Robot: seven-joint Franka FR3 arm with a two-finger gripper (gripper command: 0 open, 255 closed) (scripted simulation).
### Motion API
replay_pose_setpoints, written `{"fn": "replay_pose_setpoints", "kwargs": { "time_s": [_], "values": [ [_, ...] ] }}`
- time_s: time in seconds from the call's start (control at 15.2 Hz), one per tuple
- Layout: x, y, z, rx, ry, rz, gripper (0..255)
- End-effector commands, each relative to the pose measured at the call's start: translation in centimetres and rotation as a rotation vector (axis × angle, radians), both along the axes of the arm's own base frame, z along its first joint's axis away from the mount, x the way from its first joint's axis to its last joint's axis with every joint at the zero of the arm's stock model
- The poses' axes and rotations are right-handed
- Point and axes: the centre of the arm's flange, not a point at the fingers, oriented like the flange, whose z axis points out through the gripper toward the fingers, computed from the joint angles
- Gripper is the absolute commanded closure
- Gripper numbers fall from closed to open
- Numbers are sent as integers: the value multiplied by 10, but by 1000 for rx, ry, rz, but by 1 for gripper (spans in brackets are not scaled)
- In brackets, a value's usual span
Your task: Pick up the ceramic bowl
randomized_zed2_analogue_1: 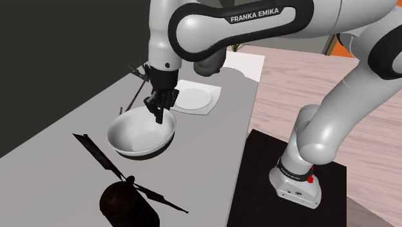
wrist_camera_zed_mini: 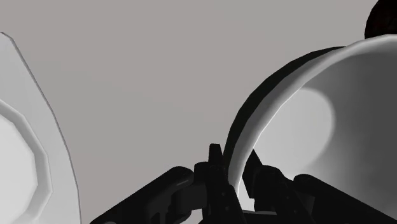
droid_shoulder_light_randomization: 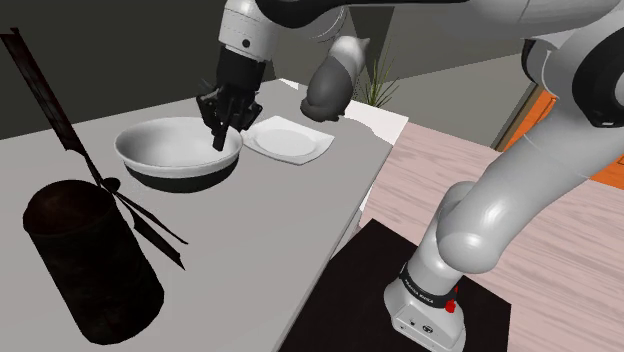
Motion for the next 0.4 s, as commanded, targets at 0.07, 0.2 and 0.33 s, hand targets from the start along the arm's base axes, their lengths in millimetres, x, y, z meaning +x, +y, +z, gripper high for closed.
{"fn": "replay_pose_setpoints", "kwargs": {
  "time_s": [0.07,0.2,0.33],
  "values": [
    [-1,0,16,0,0,0,255],
    [-1,0,26,0,0,0,255],
    [-1,0,27,0,0,0,255]
  ]
}}
